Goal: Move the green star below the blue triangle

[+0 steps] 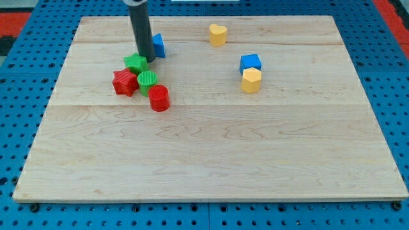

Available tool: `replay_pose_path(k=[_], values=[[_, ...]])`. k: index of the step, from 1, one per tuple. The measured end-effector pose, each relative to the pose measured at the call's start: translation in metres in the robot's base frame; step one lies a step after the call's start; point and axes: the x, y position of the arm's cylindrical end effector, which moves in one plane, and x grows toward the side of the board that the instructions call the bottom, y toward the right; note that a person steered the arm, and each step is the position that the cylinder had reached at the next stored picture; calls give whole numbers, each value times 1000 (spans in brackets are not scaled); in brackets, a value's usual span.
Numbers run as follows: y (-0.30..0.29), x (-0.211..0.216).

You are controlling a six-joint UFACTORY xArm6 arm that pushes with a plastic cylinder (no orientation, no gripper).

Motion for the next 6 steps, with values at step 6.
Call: replay_pose_path(k=[6], values=[[-47,41]])
